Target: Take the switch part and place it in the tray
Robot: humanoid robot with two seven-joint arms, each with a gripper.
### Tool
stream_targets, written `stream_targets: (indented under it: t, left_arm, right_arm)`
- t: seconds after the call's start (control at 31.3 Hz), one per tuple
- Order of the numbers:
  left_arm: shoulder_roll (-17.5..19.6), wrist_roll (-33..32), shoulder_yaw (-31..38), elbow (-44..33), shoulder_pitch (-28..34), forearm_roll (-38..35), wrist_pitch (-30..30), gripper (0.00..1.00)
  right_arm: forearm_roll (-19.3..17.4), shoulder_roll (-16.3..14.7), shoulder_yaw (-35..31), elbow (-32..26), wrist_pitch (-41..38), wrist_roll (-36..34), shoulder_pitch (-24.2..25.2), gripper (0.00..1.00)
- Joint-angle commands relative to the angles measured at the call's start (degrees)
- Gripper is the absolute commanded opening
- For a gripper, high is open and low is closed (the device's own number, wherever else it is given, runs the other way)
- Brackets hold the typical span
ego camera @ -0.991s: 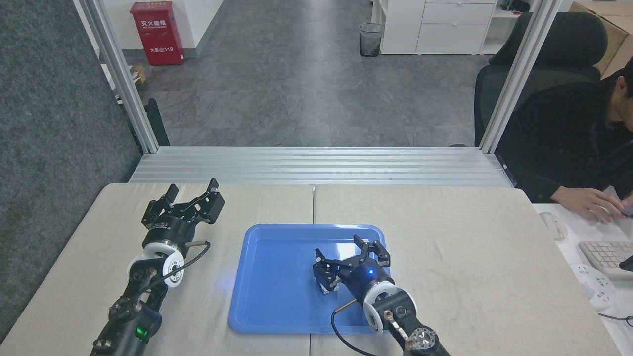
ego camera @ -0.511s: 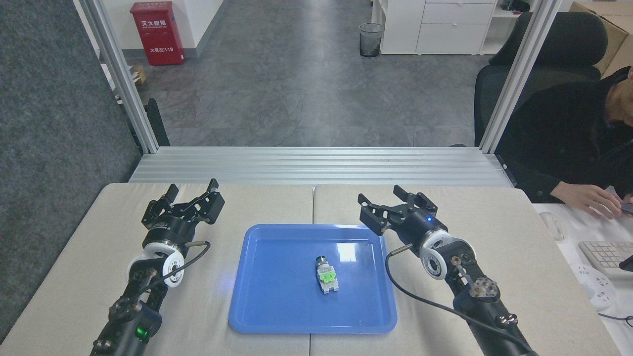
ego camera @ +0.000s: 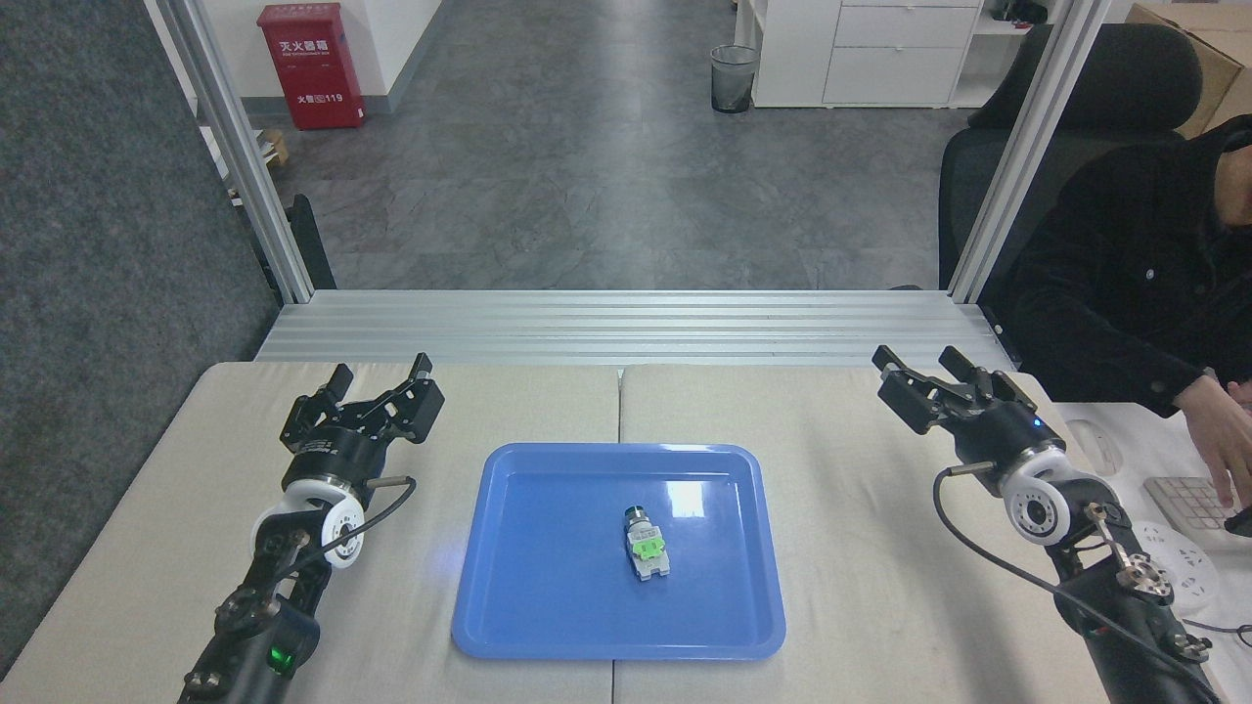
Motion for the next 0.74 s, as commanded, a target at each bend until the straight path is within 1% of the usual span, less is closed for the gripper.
stream_targets:
  t: [0.0,0.03,0.1,0.16,0.26,0.32,0.38,0.7]
  left_arm:
    - [0.0,0.04,0.01,0.0,-0.04,0.0,-0.01,1.0]
    - [0.0,0.04,0.01,0.0,0.05,0.0,-0.01,1.0]
    - [0.0,0.04,0.01,0.0,-0.04,0.0,-0.01,1.0]
    - [0.0,0.04,0.01,0.0,0.05,0.0,-0.01,1.0]
    - [0.0,0.04,-0.08,0.0,0.05,0.0,-0.01,1.0]
    - [0.0,0.04,0.01,0.0,-0.04,0.0,-0.01,1.0]
    - [0.0,0.04,0.01,0.0,0.05,0.0,-0.01,1.0]
    - [0.0,0.04,0.01,0.0,0.05,0.0,-0.01,1.0]
  right_arm:
    - [-17.81,-8.49,-11.02,2.0,-6.49,1.76,4.8,0.99]
    - [-17.02,-8.23,-11.28,1.48,-6.94,1.67,5.06,0.99]
    - [-13.6,-8.14,-11.28,0.25,-4.23,1.58,5.24,0.99]
    - [-7.2,-8.23,-11.28,-0.11,-1.77,0.01,5.24,0.99]
    - [2.38,-7.97,-11.37,-0.19,-0.71,-5.69,5.24,0.99]
    - [6.44,-8.14,-11.28,-0.2,0.78,-8.43,5.24,0.99]
    - [8.03,-8.23,-11.28,-0.2,1.93,-8.52,5.07,0.99]
    - [8.13,-8.41,-10.93,-0.2,2.29,-8.61,5.07,0.99]
